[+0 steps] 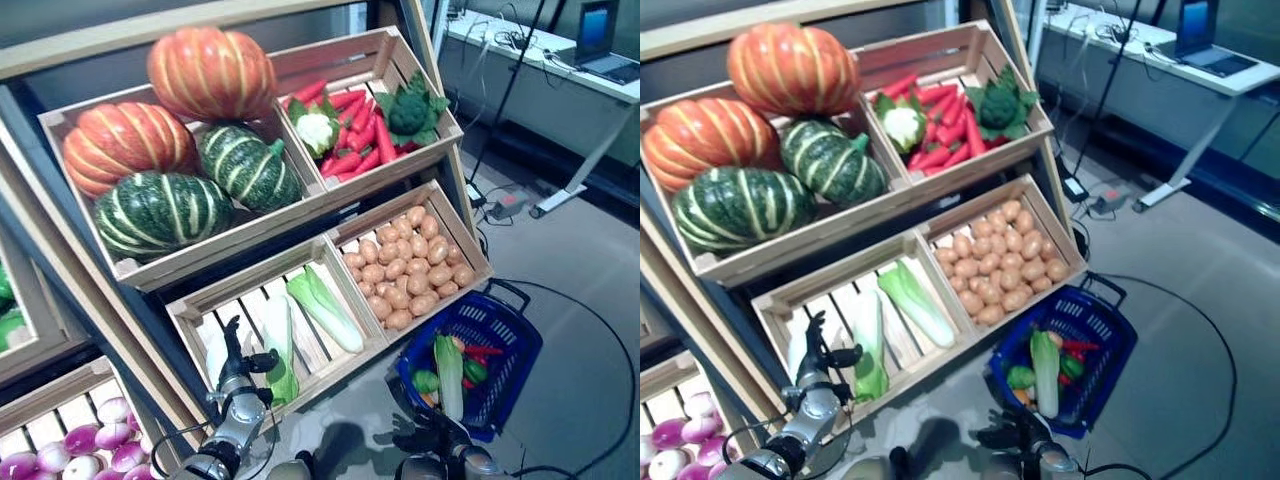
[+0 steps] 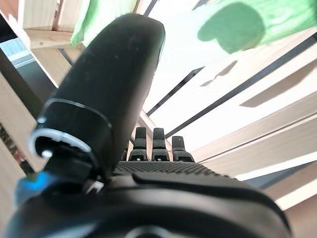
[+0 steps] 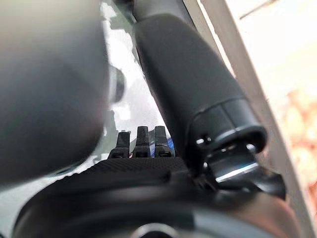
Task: Put vegetables into the basket
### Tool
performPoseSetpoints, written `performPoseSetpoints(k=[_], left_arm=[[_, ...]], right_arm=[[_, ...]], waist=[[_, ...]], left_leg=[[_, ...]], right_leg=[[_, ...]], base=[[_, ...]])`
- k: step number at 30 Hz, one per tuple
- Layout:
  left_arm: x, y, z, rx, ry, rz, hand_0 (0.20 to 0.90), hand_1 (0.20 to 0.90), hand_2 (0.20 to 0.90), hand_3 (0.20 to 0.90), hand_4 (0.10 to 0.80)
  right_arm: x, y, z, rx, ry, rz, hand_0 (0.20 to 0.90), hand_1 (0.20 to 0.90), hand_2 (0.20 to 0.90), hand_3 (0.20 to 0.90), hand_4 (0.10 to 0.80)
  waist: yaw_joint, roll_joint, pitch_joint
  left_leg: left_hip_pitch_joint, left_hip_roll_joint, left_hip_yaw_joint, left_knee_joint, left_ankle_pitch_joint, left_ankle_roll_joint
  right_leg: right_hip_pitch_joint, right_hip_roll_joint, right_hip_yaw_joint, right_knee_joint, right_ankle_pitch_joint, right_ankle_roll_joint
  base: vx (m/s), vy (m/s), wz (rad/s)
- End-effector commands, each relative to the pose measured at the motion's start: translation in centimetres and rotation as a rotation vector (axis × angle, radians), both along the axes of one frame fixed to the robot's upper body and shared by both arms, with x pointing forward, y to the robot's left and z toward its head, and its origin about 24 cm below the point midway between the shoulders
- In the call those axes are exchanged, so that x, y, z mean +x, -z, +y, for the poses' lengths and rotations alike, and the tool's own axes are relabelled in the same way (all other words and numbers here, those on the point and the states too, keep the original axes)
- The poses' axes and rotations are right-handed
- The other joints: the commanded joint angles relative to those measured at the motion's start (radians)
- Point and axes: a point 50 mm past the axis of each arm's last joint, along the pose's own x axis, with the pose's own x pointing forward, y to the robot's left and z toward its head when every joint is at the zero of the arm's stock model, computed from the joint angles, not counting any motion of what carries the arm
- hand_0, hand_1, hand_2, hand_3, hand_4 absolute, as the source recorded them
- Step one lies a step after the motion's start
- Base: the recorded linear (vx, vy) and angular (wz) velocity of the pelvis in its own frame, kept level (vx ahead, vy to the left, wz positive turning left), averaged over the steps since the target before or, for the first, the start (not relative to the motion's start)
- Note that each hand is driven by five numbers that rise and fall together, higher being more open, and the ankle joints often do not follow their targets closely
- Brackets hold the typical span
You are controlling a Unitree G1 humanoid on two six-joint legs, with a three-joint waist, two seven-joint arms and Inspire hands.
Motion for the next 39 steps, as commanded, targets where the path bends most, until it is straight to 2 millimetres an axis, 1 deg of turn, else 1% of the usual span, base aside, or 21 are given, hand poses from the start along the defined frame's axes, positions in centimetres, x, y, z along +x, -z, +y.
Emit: performPoseSetpoints(k=[1, 4, 5, 7, 11, 15, 19, 23, 24, 29, 33, 39], left_arm=[[4.0, -4.4, -0.1, 0.023, -0.054, -0.233, 0.9, 0.9, 0.9, 0.9, 0.8], [5.8, -6.4, -0.1, 0.042, -0.056, -0.305, 0.9, 0.9, 0.9, 0.9, 0.8], [6.1, -6.7, 0.0, 0.048, -0.059, -0.311, 0.9, 0.9, 0.9, 0.9, 0.8], [7.2, -8.0, 0.3, 0.047, -0.095, -0.333, 0.9, 0.9, 0.9, 0.9, 0.8], [8.2, -9.2, 1.1, 0.013, -0.158, -0.356, 0.9, 0.9, 0.9, 0.9, 0.8], [8.8, -10.1, 1.7, -0.016, -0.191, -0.373, 0.9, 0.9, 0.9, 0.9, 0.8], [9.4, -11.2, 2.3, -0.029, -0.239, -0.396, 0.9, 0.9, 0.9, 0.9, 0.8], [9.7, -12.1, 4.0, -0.038, -0.302, -0.4, 0.9, 0.9, 0.9, 0.9, 0.8], [9.8, -12.2, 4.1, -0.038, -0.302, -0.404, 0.9, 0.9, 0.9, 0.9, 0.8], [11.3, -15.3, 5.2, -0.043, -0.313, -0.447, 0.9, 0.9, 0.9, 0.9, 0.8], [12.5, -17.9, 5.8, -0.043, -0.28, -0.469, 0.9, 0.9, 0.9, 0.9, 0.8], [13.6, -20.7, 6.2, -0.058, -0.201, -0.502, 0.9, 0.9, 0.9, 0.9, 0.8]], right_arm=[[3.1, -1.9, -0.8, -0.013, 0.022, -0.161, 0.9, 0.9, 0.9, 0.9, 0.8], [5.1, -2.9, -0.5, -0.021, 0.024, -0.218, 0.9, 0.9, 0.9, 0.9, 0.8], [5.4, -3.0, -0.4, -0.021, 0.028, -0.227, 0.9, 0.9, 0.9, 0.9, 0.8], [6.9, -3.9, -0.1, -0.019, 0.046, -0.271, 0.9, 0.9, 0.9, 0.9, 0.8], [8.5, -4.8, 0.4, -0.03, 0.038, -0.311, 0.9, 0.9, 0.9, 0.9, 0.8], [8.8, -5.2, 0.1, -0.055, 0.011, -0.33, 0.9, 0.9, 0.9, 0.9, 0.8], [8.9, -5.5, -1.0, -0.087, 0.036, -0.344, 0.9, 0.9, 0.9, 0.9, 0.8], [8.9, -5.8, -2.3, -0.105, 0.073, -0.358, 0.9, 0.9, 0.9, 0.9, 0.8], [8.9, -5.9, -2.4, -0.107, 0.074, -0.361, 0.9, 0.9, 0.9, 0.9, 0.8], [10.1, -7.0, -2.9, -0.136, 0.058, -0.401, 0.9, 0.9, 0.9, 0.9, 0.8], [11.2, -7.9, -3.2, -0.141, 0.061, -0.433, 0.9, 0.9, 0.9, 0.9, 0.8], [11.7, -8.6, -3.7, -0.142, 0.04, -0.454, 0.9, 0.9, 0.9, 0.9, 0.8]], waist=[[-0.009, -0.006, 0.041], [-0.004, -0.014, 0.086], [-0.003, -0.015, 0.092], [-0.005, -0.018, 0.119], [-0.014, -0.022, 0.147], [-0.027, -0.026, 0.17], [-0.037, -0.031, 0.19], [-0.043, -0.041, 0.209], [-0.044, -0.043, 0.212], [-0.054, -0.054, 0.234], [-0.063, -0.062, 0.244], [-0.074, -0.069, 0.249]], left_leg=[[-0.114, -0.031, 0.006, 0.252, -0.183, 0.091], [-0.204, -0.029, 0.001, 0.347, -0.208, 0.099], [-0.216, -0.029, 0.0, 0.36, -0.212, 0.099], [-0.278, -0.027, -0.006, 0.433, -0.233, 0.102], [-0.356, -0.026, -0.017, 0.516, -0.258, 0.107], [-0.414, -0.025, -0.023, 0.582, -0.281, 0.113], [-0.472, -0.023, -0.031, 0.637, -0.295, 0.117], [-0.533, -0.019, -0.038, 0.69, -0.309, 0.119], [-0.542, -0.018, -0.039, 0.695, -0.309, 0.119], [-0.64, -0.007, -0.045, 0.765, -0.315, 0.119], [-0.715, 0.006, -0.053, 0.816, -0.322, 0.124], [-0.794, 0.007, -0.067, 0.865, -0.332, 0.132]], right_leg=[[-0.105, 0.038, -0.012, 0.147, -0.018, -0.12], [-0.206, 0.02, -0.008, 0.266, -0.051, -0.126], [-0.219, 0.019, -0.007, 0.28, -0.055, -0.127], [-0.282, 0.015, -0.001, 0.344, -0.07, -0.129], [-0.363, 0.018, 0.015, 0.415, -0.087, -0.134], [-0.425, 0.024, 0.028, 0.466, -0.101, -0.136], [-0.486, 0.033, 0.037, 0.513, -0.11, -0.134], [-0.547, 0.039, 0.04, 0.558, -0.119, -0.133], [-0.556, 0.04, 0.04, 0.563, -0.119, -0.133], [-0.652, 0.05, 0.043, 0.634, -0.128, -0.136], [-0.725, 0.059, 0.051, 0.686, -0.135, -0.141], [-0.797, 0.075, 0.06, 0.726, -0.137, -0.143]], base=[[-0.168, 0.01, -0.1], [-0.195, -0.015, 0.02], [-0.138, -0.026, 0.14], [-0.135, -0.02, 0.06], [-0.09, 0.009, 0.0], [-0.032, 0.014, 0.02], [-0.029, -0.002, 0.09], [-0.008, -0.007, 0.01], [-0.057, -0.035, 0.04], [-0.063, -0.024, 0.03], [-0.059, -0.012, 0.11], [-0.043, 0.005, 0.1]])
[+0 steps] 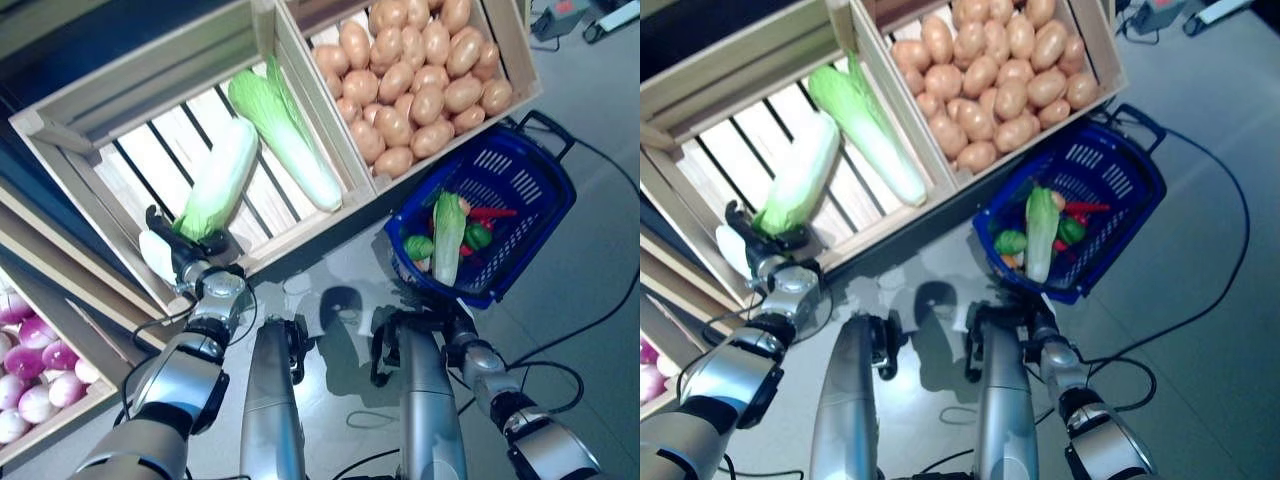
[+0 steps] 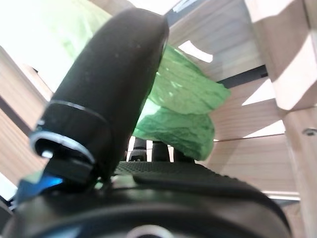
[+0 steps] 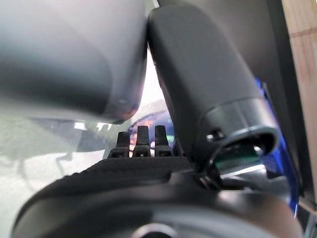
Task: Put vegetables into the basket
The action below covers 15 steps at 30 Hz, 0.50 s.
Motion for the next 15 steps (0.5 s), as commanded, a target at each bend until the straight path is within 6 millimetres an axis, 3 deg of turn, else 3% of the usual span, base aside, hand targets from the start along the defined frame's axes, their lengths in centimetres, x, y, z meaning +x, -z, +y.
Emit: performPoseSetpoints(k=[1, 5, 6, 7, 8, 15], left_arm=[[1.1, -3.7, 2.1, 0.039, 0.144, -0.034, 0.9, 0.9, 0.9, 0.9, 0.8], [1.3, -5.1, 2.7, 0.061, 0.154, -0.055, 0.9, 0.9, 0.9, 0.9, 0.8], [1.3, -5.3, 2.9, 0.067, 0.155, -0.06, 0.698, 0.698, 0.698, 0.698, 0.665], [1.3, -5.3, 3.0, 0.069, 0.156, -0.06, 0.698, 0.698, 0.698, 0.698, 0.665], [1.3, -5.4, 3.1, 0.081, 0.168, -0.057, 0.3, 0.3, 0.3, 0.3, 0.4], [1.1, -5.2, 3.3, 0.124, 0.211, -0.039, 0.3, 0.3, 0.3, 0.3, 0.4]], right_arm=[[-3.6, 2.8, -3.5, -0.07, 0.096, 0.128, 0.9, 0.9, 0.9, 0.9, 0.8], [-3.9, 2.9, -3.8, -0.099, 0.083, 0.135, 0.9, 0.9, 0.9, 0.9, 0.8], [-4.0, 3.0, -3.9, -0.1, 0.083, 0.139, 0.9, 0.9, 0.9, 0.9, 0.8], [-4.1, 3.1, -4.0, -0.103, 0.081, 0.143, 0.9, 0.9, 0.9, 0.9, 0.8], [-4.4, 3.2, -4.1, -0.115, 0.073, 0.147, 0.9, 0.9, 0.9, 0.9, 0.8], [-5.4, 3.8, -4.6, -0.141, 0.058, 0.166, 0.9, 0.9, 0.9, 0.9, 0.8]], waist=[[-0.019, -0.036, 0.001], [-0.024, -0.04, -0.003], [-0.024, -0.04, -0.003], [-0.024, -0.04, -0.005], [-0.025, -0.039, -0.006], [-0.026, -0.029, -0.014]], left_leg=[[0.101, -0.008, 0.071, -0.024, -0.082, 0.077], [0.08, -0.005, 0.067, -0.008, -0.09, 0.08], [0.079, -0.003, 0.066, -0.004, -0.092, 0.08], [0.079, -0.003, 0.066, -0.003, -0.093, 0.08], [0.082, -0.002, 0.067, -0.006, -0.092, 0.079], [0.132, 0.001, 0.082, -0.054, -0.076, 0.07]], right_leg=[[0.081, 0.036, -0.018, -0.096, 0.079, -0.033], [0.061, 0.039, -0.018, -0.079, 0.073, -0.037], [0.06, 0.039, -0.018, -0.077, 0.072, -0.037], [0.06, 0.039, -0.018, -0.076, 0.072, -0.037], [0.063, 0.039, -0.019, -0.08, 0.072, -0.038], [0.105, 0.033, -0.02, -0.134, 0.094, -0.031]], base=[[-0.022, 0.0, 0.07], [-0.004, -0.006, 0.03], [0.001, -0.01, 0.32], [0.011, -0.007, 0.37], [0.015, 0.001, 0.1], [0.034, 0.004, -0.12]])
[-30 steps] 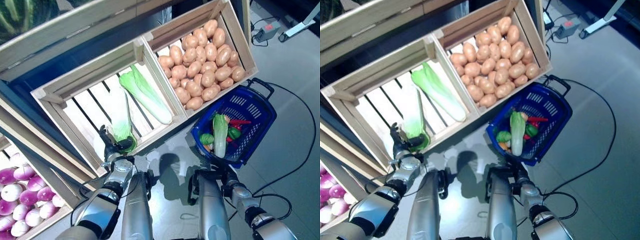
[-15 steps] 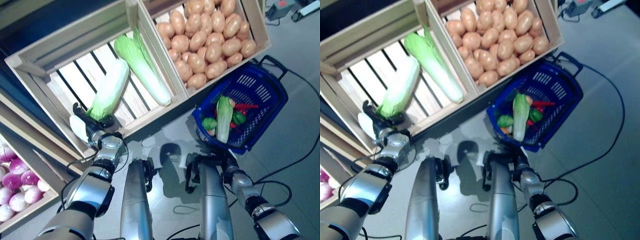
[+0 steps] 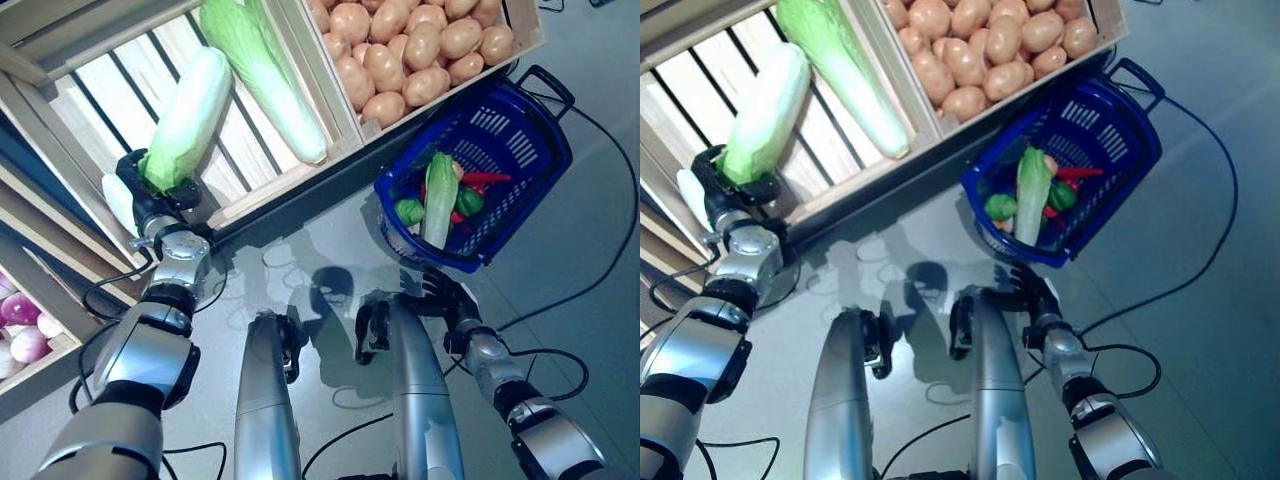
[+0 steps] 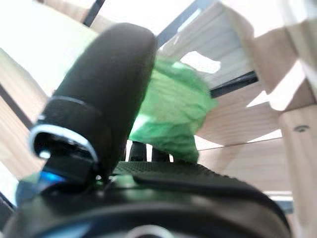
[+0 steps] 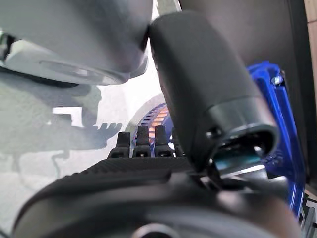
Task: Put vegetables into the basket
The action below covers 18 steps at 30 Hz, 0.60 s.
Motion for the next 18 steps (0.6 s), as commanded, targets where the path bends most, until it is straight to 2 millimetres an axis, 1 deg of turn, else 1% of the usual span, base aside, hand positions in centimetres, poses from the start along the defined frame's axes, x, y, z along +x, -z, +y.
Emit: performPoseSetpoints(k=[1, 5, 7, 10, 14, 15, 18], left_arm=[[0.2, -0.3, -0.4, 0.051, 0.086, -0.007, 0.3, 0.3, 0.3, 0.3, 0.4], [-0.1, 0.4, -0.2, 0.046, 0.087, 0.005, 0.3, 0.3, 0.3, 0.3, 0.4], [-0.5, 1.2, 0.1, 0.042, 0.092, 0.019, 0.3, 0.3, 0.3, 0.3, 0.4], [-0.7, 1.9, 0.1, 0.036, 0.103, 0.032, 0.3, 0.3, 0.3, 0.3, 0.4], [-1.6, 4.0, 0.4, 0.01, 0.114, 0.077, 0.3, 0.3, 0.3, 0.3, 0.4], [-1.7, 4.1, 0.4, 0.008, 0.114, 0.081, 0.3, 0.3, 0.3, 0.3, 0.4], [-2.5, 5.7, 0.7, -0.024, 0.126, 0.105, 0.3, 0.3, 0.3, 0.3, 0.4]], right_arm=[[-5.6, 4.5, -3.5, -0.139, 0.039, 0.2, 0.9, 0.9, 0.9, 0.9, 0.8], [-5.9, 4.7, -3.5, -0.147, 0.039, 0.209, 0.9, 0.9, 0.9, 0.9, 0.8], [-6.2, 4.9, -3.6, -0.156, 0.034, 0.224, 0.9, 0.9, 0.9, 0.9, 0.8], [-6.5, 5.2, -3.5, -0.168, 0.027, 0.241, 0.9, 0.9, 0.9, 0.9, 0.8], [-7.8, 6.2, -3.7, -0.163, 0.03, 0.288, 0.9, 0.9, 0.9, 0.9, 0.8], [-7.9, 6.3, -3.7, -0.162, 0.029, 0.291, 0.9, 0.9, 0.9, 0.9, 0.8], [-8.9, 6.9, -3.6, -0.149, 0.019, 0.304, 0.9, 0.9, 0.9, 0.9, 0.8]], waist=[[-0.026, 0.005, -0.021], [-0.027, 0.012, -0.032], [-0.027, 0.018, -0.048], [-0.026, 0.024, -0.067], [-0.016, 0.036, -0.123], [-0.015, 0.036, -0.124], [-0.007, 0.041, -0.158]], left_leg=[[0.119, -0.015, 0.079, -0.136, 0.05, 0.052], [0.165, -0.01, 0.095, -0.185, 0.063, 0.043], [0.212, -0.008, 0.108, -0.243, 0.079, 0.033], [0.269, -0.012, 0.122, -0.323, 0.103, 0.022], [0.419, -0.022, 0.14, -0.515, 0.165, 0.006], [0.429, -0.023, 0.141, -0.525, 0.168, 0.005], [0.526, -0.032, 0.149, -0.633, 0.199, 0.001]], right_leg=[[0.162, -0.01, 0.017, -0.124, 0.078, -0.026], [0.198, -0.016, 0.018, -0.171, 0.094, -0.018], [0.237, -0.023, 0.019, -0.222, 0.112, -0.012], [0.283, -0.03, 0.018, -0.28, 0.132, -0.006], [0.415, -0.057, 0.0, -0.425, 0.177, 0.009], [0.424, -0.058, -0.001, -0.434, 0.179, 0.01], [0.519, -0.075, -0.019, -0.53, 0.201, 0.019]], base=[[0.028, 0.015, 0.12], [0.025, 0.022, 0.03], [0.044, 0.045, -0.04], [0.039, 0.045, -0.09], [0.099, 0.056, -0.16], [0.117, 0.034, -0.16], [0.106, 0.037, -0.1]])
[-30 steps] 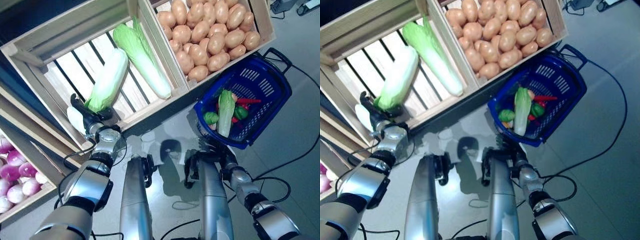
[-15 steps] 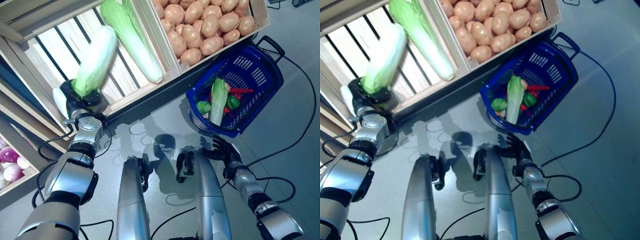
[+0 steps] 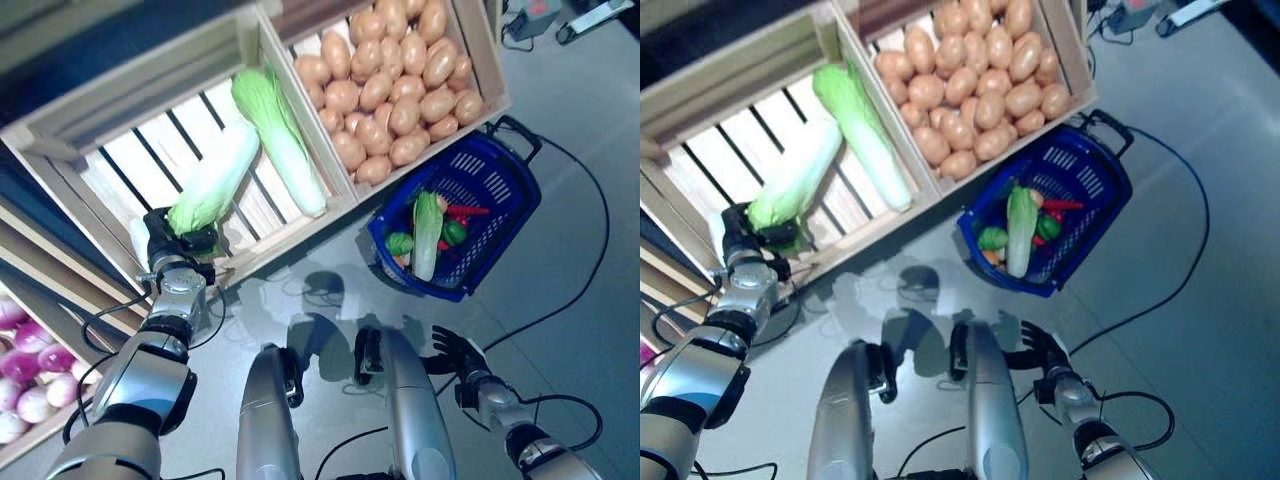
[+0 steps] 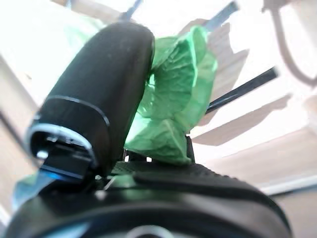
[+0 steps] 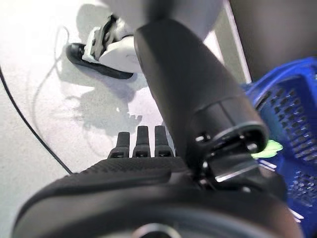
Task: Put vegetables into the basket
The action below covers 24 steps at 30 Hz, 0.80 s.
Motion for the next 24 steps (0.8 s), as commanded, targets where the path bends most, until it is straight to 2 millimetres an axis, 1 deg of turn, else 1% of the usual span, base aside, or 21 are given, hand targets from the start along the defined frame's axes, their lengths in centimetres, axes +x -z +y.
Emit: performPoseSetpoints(k=[1, 4, 6, 8, 11, 13, 16, 17, 18, 20, 21, 22, 24], left_arm=[[-0.3, -0.4, -0.1, -0.005, 0.051, -0.106, 0.3, 0.3, 0.3, 0.3, 0.4], [-1.1, 1.0, 0.0, -0.06, 0.063, -0.102, 0.3, 0.3, 0.3, 0.3, 0.4], [-1.8, 2.3, -0.4, -0.12, 0.075, -0.101, 0.3, 0.3, 0.3, 0.3, 0.4], [-2.3, 3.3, -0.9, -0.172, 0.086, -0.106, 0.3, 0.3, 0.3, 0.3, 0.4], [-3.1, 4.9, -1.9, -0.264, 0.104, -0.116, 0.3, 0.3, 0.3, 0.3, 0.4], [-3.7, 6.0, -2.6, -0.306, 0.111, -0.108, 0.3, 0.3, 0.3, 0.3, 0.4], [-4.7, 7.8, -3.9, -0.355, 0.133, -0.078, 0.3, 0.3, 0.3, 0.3, 0.4], [-4.8, 8.0, -4.0, -0.37, 0.135, -0.079, 0.3, 0.3, 0.3, 0.3, 0.4], [-5.1, 8.6, -4.6, -0.393, 0.142, -0.074, 0.3, 0.3, 0.3, 0.3, 0.4], [-5.5, 9.2, -5.7, -0.426, 0.163, -0.076, 0.3, 0.3, 0.3, 0.3, 0.4], [-5.7, 9.5, -6.5, -0.453, 0.179, -0.081, 0.3, 0.3, 0.3, 0.3, 0.4], [-5.9, 9.7, -7.2, -0.478, 0.194, -0.086, 0.3, 0.3, 0.3, 0.3, 0.4], [-6.2, 9.9, -8.2, -0.506, 0.223, -0.102, 0.3, 0.3, 0.3, 0.3, 0.4]], right_arm=[[-2.2, 0.7, -1.6, -0.035, 0.01, 0.012, 0.9, 0.9, 0.9, 0.9, 0.8], [-3.0, 1.2, -1.1, -0.007, 0.009, 0.018, 0.9, 0.9, 0.9, 0.9, 0.8], [-3.6, 1.6, -0.5, 0.021, 0.006, 0.025, 0.9, 0.9, 0.9, 0.9, 0.8], [-4.0, 1.8, 0.2, 0.048, 0.004, 0.024, 0.9, 0.9, 0.9, 0.9, 0.8], [-4.2, 1.9, 1.7, 0.103, 0.005, 0.006, 0.9, 0.9, 0.9, 0.9, 0.8], [-4.3, 1.9, 2.4, 0.13, 0.011, -0.012, 0.9, 0.9, 0.9, 0.9, 0.8], [-4.2, 1.7, 3.2, 0.165, 0.046, -0.032, 0.9, 0.9, 0.9, 0.9, 0.8], [-4.2, 1.6, 3.2, 0.178, 0.056, -0.041, 0.9, 0.9, 0.9, 0.9, 0.8], [-4.0, 1.5, 3.4, 0.209, 0.076, -0.058, 0.9, 0.9, 0.9, 0.9, 0.8], [-3.7, 1.2, 4.0, 0.356, 0.144, -0.082, 0.9, 0.9, 0.9, 0.9, 0.8], [-3.5, 1.0, 4.5, 0.479, 0.198, -0.095, 0.9, 0.9, 0.9, 0.9, 0.8], [-3.4, 0.7, 4.9, 0.567, 0.243, -0.119, 0.9, 0.9, 0.9, 0.9, 0.8], [-3.3, 0.4, 5.3, 0.621, 0.282, -0.151, 0.9, 0.9, 0.9, 0.9, 0.8]], waist=[[-0.002, 0.051, -0.166], [0.008, 0.053, -0.195], [0.018, 0.055, -0.222], [0.026, 0.055, -0.241], [0.032, 0.056, -0.276], [0.03, 0.058, -0.294], [0.029, 0.063, -0.331], [0.029, 0.064, -0.334], [0.028, 0.068, -0.345], [0.028, 0.072, -0.36], [0.029, 0.074, -0.373], [0.029, 0.077, -0.381], [0.031, 0.082, -0.393]], left_leg=[[0.087, -0.038, 0.02, -0.258, 0.139, 0.033], [0.171, -0.049, 0.027, -0.349, 0.17, 0.031], [0.248, -0.065, 0.031, -0.43, 0.197, 0.032], [0.295, -0.076, 0.035, -0.482, 0.214, 0.031], [0.375, -0.093, 0.03, -0.573, 0.244, 0.027], [0.414, -0.102, 0.022, -0.62, 0.258, 0.025], [0.483, -0.117, 0.017, -0.711, 0.284, 0.017], [0.496, -0.119, 0.017, -0.726, 0.289, 0.016], [0.526, -0.125, 0.015, -0.776, 0.303, 0.012], [0.568, -0.131, 0.008, -0.845, 0.326, 0.009], [0.578, -0.133, 0.012, -0.882, 0.352, 0.012], [0.597, -0.135, 0.008, -0.917, 0.364, 0.01], [0.623, -0.138, -0.004, -0.97, 0.382, 0.006]], right_leg=[[0.125, -0.066, -0.026, -0.188, 0.108, 0.021], [0.209, -0.077, -0.047, -0.27, 0.13, 0.032], [0.289, -0.084, -0.075, -0.354, 0.154, 0.044], [0.342, -0.086, -0.094, -0.41, 0.169, 0.054], [0.438, -0.065, -0.11, -0.521, 0.197, 0.065], [0.488, -0.041, -0.103, -0.59, 0.212, 0.067], [0.575, -0.014, -0.107, -0.698, 0.237, 0.068], [0.588, -0.011, -0.109, -0.712, 0.24, 0.068], [0.621, -0.001, -0.111, -0.756, 0.251, 0.069], [0.663, 0.01, -0.11, -0.813, 0.271, 0.071], [0.674, 0.017, -0.111, -0.845, 0.296, 0.065], [0.693, 0.022, -0.11, -0.871, 0.307, 0.067], [0.715, 0.03, -0.109, -0.903, 0.321, 0.069]], base=[[0.107, 0.044, -0.04], [0.098, 0.034, -0.16], [0.104, 0.018, -0.15], [0.09, -0.003, -0.13], [0.067, -0.032, -0.02], [0.039, -0.041, 0.05], [0.058, -0.02, 0.01], [0.051, -0.002, 0.02], [0.032, 0.002, 0.07], [0.022, 0.003, 0.12], [0.0, -0.001, 0.06], [0.0, 0.0, 0.0], [0.012, -0.005, 0.02]])
